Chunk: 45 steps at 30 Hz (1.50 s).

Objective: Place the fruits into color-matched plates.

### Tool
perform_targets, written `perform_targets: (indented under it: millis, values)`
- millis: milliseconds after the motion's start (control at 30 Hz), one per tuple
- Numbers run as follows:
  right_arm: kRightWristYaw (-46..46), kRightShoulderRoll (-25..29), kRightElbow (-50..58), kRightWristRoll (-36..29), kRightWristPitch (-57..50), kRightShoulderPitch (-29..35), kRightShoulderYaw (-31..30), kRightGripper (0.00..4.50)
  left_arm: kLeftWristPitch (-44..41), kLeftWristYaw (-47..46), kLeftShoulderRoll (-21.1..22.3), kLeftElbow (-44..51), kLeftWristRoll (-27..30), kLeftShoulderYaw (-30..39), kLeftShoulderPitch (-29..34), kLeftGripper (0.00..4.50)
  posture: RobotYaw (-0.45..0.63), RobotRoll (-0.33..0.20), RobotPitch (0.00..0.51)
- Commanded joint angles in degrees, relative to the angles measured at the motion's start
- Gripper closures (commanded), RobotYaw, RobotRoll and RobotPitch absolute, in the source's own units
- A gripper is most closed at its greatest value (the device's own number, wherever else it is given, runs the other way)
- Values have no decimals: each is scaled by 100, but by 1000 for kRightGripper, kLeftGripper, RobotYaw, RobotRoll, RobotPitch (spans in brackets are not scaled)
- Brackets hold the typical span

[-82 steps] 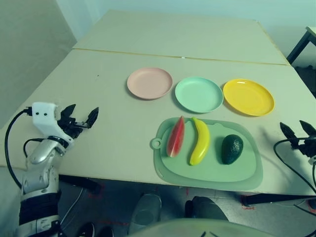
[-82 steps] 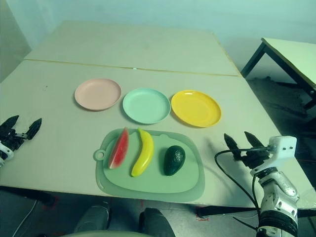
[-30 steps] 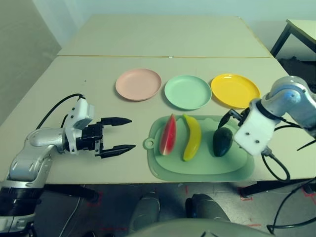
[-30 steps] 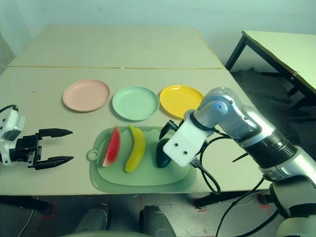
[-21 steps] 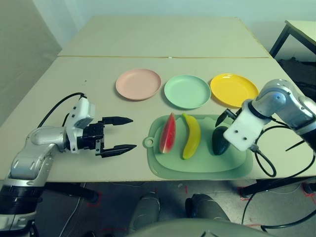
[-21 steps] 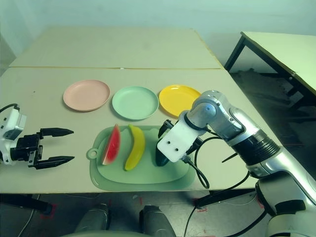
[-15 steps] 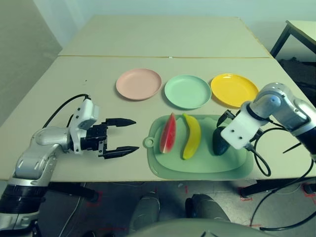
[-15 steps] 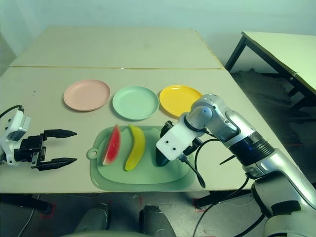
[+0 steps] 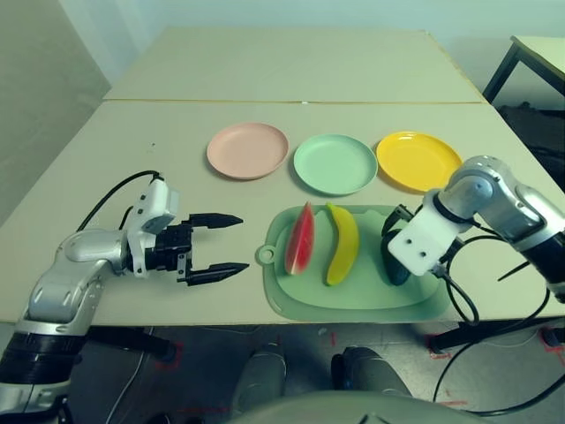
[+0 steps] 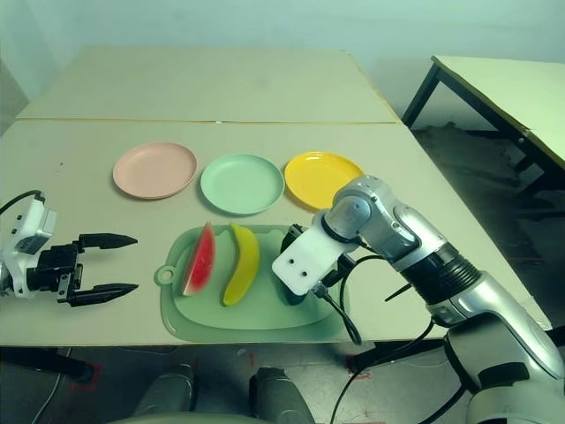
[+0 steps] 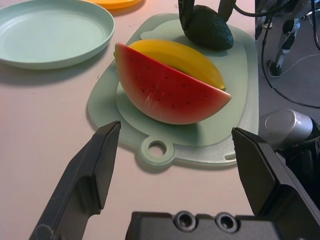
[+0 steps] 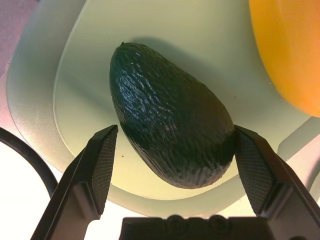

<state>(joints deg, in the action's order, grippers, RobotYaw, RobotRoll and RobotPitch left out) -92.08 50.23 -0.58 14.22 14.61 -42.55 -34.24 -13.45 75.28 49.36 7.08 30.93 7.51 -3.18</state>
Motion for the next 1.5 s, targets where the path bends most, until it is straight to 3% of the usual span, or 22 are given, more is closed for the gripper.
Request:
perform_targets:
  millis: [33,333,467,533,600,1133,1500]
  values:
    - [-42,38,87,-53,-22,68,66,44,-15,-15,-14,127,-44,-60,68,0,66,0,79]
    - [-42,40,65,-35,-30,55,78,44,-55,-41,-24,144,-49,-100,8,0,60,0,74]
    - [-42,62,70,-20,-46,79,88,811,-103,-75,-37,192,-38,-140,-34,0,55,0,75]
    - [-41,63,40,-1,-36,78,94,684,-117,-91,-43,197,-36,-159,-58,0,55,0,75]
    - [-41,67,16,13,-34,76,91,58,-132,-106,-51,195,-33,-175,-90,0,55,0,75]
    - [8,0,-293,148,133,-6,65,58,-13,-33,-51,97,-88,-185,-60,0,56,0,73]
    - [-42,496,-569,274,373,-157,85,58,-52,-68,-62,153,-86,-263,-134,0,42,0,70]
